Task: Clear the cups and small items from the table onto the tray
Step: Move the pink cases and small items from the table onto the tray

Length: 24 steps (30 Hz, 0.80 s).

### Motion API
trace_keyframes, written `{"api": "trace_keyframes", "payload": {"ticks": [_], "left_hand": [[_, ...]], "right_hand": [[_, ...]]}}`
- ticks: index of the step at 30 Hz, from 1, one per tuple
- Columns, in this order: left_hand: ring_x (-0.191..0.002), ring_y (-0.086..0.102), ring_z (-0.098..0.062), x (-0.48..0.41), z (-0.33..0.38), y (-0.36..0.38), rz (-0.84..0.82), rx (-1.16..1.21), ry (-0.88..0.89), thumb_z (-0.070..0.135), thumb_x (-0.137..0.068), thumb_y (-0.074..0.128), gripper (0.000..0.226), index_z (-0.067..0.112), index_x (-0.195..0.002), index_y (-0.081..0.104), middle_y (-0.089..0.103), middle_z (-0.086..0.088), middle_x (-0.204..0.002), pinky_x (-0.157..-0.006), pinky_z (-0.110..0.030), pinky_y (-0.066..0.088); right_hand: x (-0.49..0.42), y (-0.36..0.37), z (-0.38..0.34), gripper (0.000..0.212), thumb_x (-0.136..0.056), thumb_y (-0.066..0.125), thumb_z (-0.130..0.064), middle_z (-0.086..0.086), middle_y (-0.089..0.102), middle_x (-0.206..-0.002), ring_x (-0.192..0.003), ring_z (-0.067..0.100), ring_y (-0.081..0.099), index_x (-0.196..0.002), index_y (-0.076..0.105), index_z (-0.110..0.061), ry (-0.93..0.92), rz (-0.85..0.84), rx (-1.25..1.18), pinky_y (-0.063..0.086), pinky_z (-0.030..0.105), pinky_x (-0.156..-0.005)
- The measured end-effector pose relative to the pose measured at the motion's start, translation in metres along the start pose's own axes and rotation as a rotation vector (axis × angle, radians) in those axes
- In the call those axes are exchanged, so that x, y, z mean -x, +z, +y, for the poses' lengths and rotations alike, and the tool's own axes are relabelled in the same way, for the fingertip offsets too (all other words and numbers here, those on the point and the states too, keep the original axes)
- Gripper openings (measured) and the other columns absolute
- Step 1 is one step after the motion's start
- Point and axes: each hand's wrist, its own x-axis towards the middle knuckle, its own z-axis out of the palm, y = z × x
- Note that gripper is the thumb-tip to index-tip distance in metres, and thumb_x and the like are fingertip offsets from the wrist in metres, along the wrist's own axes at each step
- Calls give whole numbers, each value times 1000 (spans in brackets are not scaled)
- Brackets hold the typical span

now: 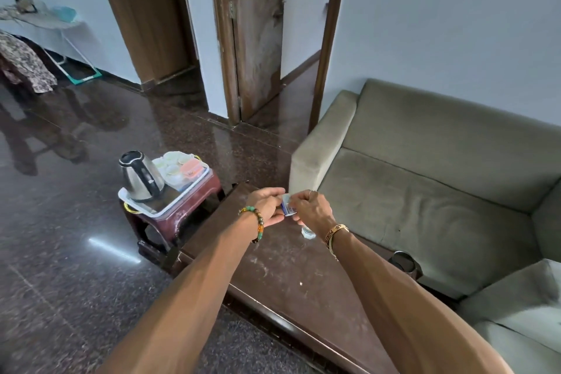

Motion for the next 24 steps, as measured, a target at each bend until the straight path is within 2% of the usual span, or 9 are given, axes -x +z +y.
{"api": "trace_keyframes", "payload": {"ticks": [2, 4, 7, 9, 16, 19, 24], "left_hand": [[-98, 64, -25, -1, 6, -25, 33, 30, 14, 2, -96, 51, 28, 10, -121, 61, 65, -19, -120, -88, -38, 51], [-105, 64, -30, -5, 11, -45, 65, 67, 5, 1, -97, 49, 29, 8, -123, 59, 64, -20, -122, -88, -39, 50], [-96, 64, -27, -15, 9, -75, 110, 119, -23, -1, -97, 49, 28, 7, -122, 59, 64, -20, -121, -87, -40, 51], [-92, 64, -25, -22, 7, -94, 147, 134, -30, -1, -96, 50, 27, 8, -120, 60, 64, -20, -121, -86, -40, 51], [-100, 59, -26, -44, 10, -145, 280, 229, -63, 0, -98, 47, 28, 9, -123, 56, 61, -18, -126, -91, -41, 48], [-96, 61, -26, -50, 16, -164, 373, 267, -41, -1, -97, 47, 26, 9, -116, 61, 64, -15, -116, -87, -40, 50], [-74, 63, -20, -50, 20, -200, 555, 369, 9, -5, -94, 50, 22, 12, -104, 59, 65, -14, -91, -86, -41, 52]], "right_hand": [[2, 20, -19, 22, -91, 53, -17, 13, 76, -78, -77, 25, 72, -91, 74, -11, -26, -28, -14, 61, 42, -87], [0, 37, -31, 25, -92, 51, -18, 17, 77, -87, -93, 32, 73, -97, 75, -9, -51, -63, -2, 57, 45, -93], [-11, 65, -43, 26, -94, 52, -19, 19, 77, -96, -104, 37, 70, -101, 76, -11, -76, -132, 25, 54, 47, -99], [-21, 84, -47, 25, -93, 55, -20, 16, 78, -94, -100, 32, 72, -100, 77, -13, -89, -180, 36, 56, 46, -96], [-55, 140, -69, 21, -86, 56, -25, 7, 78, -77, -74, 20, 74, -89, 76, -19, -144, -331, 40, 64, 37, -77], [-68, 158, -85, 21, -84, 56, -23, 6, 75, -71, -64, 15, 68, -87, 76, -17, -188, -391, 46, 63, 33, -73], [-75, 194, -116, 18, -87, 58, -20, 12, 76, -78, -61, 15, 67, -84, 73, -12, -253, -462, 46, 62, 33, -69]]}}
